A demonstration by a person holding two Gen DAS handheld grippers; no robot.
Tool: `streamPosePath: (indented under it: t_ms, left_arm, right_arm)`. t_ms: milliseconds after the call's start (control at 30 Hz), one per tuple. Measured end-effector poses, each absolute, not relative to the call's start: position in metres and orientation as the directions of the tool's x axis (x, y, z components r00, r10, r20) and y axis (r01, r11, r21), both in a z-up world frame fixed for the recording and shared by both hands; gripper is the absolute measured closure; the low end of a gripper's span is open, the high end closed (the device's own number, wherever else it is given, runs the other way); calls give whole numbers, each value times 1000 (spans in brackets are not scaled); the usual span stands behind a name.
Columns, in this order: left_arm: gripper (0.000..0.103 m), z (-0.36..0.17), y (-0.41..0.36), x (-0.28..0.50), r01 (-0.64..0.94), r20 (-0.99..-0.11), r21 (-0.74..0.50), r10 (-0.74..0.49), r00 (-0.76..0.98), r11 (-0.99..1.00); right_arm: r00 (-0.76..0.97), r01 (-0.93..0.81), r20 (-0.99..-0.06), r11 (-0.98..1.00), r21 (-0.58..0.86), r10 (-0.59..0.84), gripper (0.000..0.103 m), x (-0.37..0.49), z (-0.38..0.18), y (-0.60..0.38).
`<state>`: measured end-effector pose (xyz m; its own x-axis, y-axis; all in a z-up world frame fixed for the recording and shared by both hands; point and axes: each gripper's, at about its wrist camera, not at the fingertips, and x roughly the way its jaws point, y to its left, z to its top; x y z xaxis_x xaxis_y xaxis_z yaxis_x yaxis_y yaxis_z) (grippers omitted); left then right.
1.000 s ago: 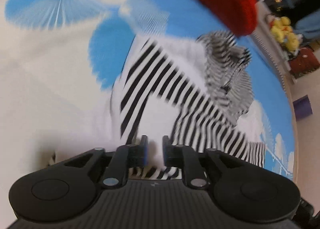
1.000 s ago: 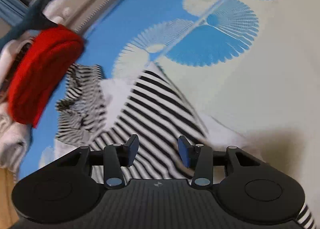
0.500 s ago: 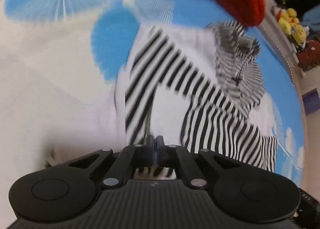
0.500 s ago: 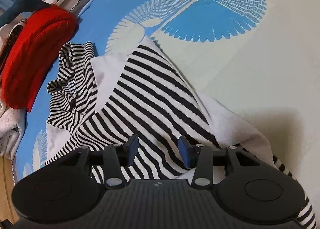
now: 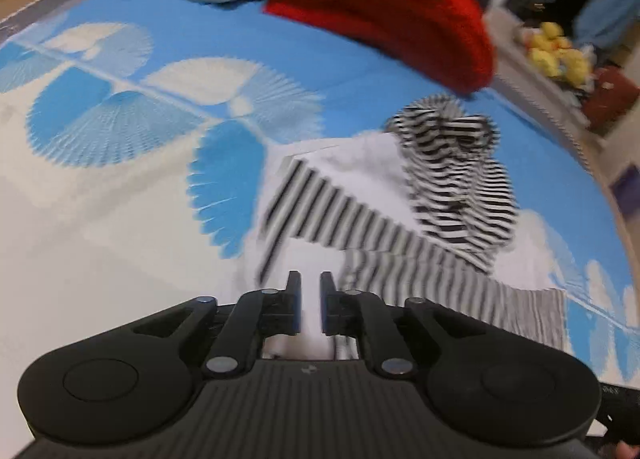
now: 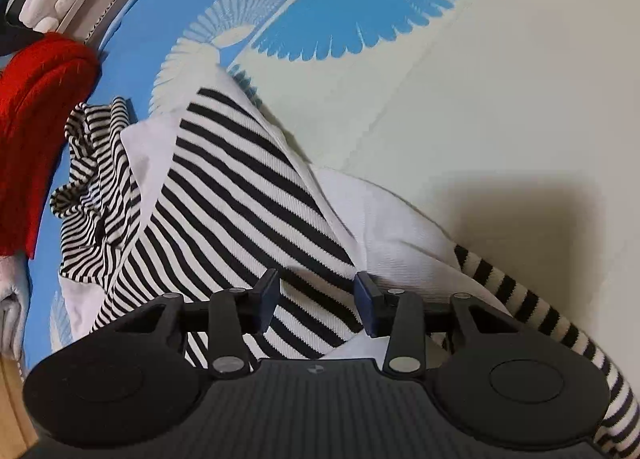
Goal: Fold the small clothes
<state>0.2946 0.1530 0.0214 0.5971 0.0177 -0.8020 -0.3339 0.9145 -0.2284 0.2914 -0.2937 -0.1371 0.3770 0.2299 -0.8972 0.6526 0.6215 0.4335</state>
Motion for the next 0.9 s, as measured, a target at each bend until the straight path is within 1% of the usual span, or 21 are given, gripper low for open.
streamPosePath:
  t_ms: [67, 133, 167, 200, 267, 300, 400, 467, 500, 533, 600, 667, 800, 900]
  left_arm:
    - [79, 5, 154, 301, -336, -842, -273, -55, 536, 901]
    - [79, -26, 158, 304, -398, -904, -284, -105, 414, 872]
    - [80, -38, 161, 304, -428, -926, -268, -108, 361, 863]
    - [83, -44, 164, 302, -451, -931, -267, -108, 349, 852]
    - [82, -37, 164, 302, -451, -925, -264, -90, 369, 853]
    - [80, -29, 161, 303, -434, -917, -255, -74, 391, 864]
    - [74, -7, 152, 303, -368, -870, -243, -34, 491, 897]
    - [69, -9, 150, 304, -364, -873, -220, -16, 487, 905]
    - [68, -15, 152, 305, -380, -888, -214, -16, 460, 900]
    - [68, -25, 156, 305, -414, -909, -221, -33, 416, 883]
    - [68, -40, 167, 304, -485, -930, -241, -58, 362, 840]
    - [68, -32, 169, 302, -487, -926, -219, -22, 378, 845]
    - [68, -2, 161, 302, -425, -860, -192, 57, 507, 885]
    - [68, 10, 153, 300, -393, -816, -178, 88, 571, 902]
  right_arm:
    - [398, 626, -896, 656, 423, 198, 59, 293, -129, -289]
    - [408, 592, -887, 677, 437, 216, 58, 297, -129, -287]
    - [398, 587, -888, 680, 440, 232, 57, 299, -131, -287]
    - [380, 586, -892, 683, 437, 244, 56, 300, -135, -287]
    - [358, 589, -900, 688, 423, 247, 56, 300, -138, -288]
    - [365, 584, -900, 694, 422, 240, 56, 301, -135, -288]
    - [434, 496, -879, 762, 416, 197, 55, 307, -116, -283]
    - [465, 429, -865, 806, 407, 189, 49, 311, -108, -280]
    - [459, 413, -865, 813, 411, 204, 43, 313, -110, -279]
    - [434, 419, -868, 798, 433, 243, 40, 314, -117, -282]
    - [365, 492, -880, 739, 460, 305, 41, 312, -136, -289]
    - [343, 538, -884, 705, 462, 318, 44, 309, -143, -295]
    - [420, 461, -873, 770, 442, 249, 44, 314, -114, -292]
    - [496, 389, -847, 823, 413, 191, 44, 314, -91, -290]
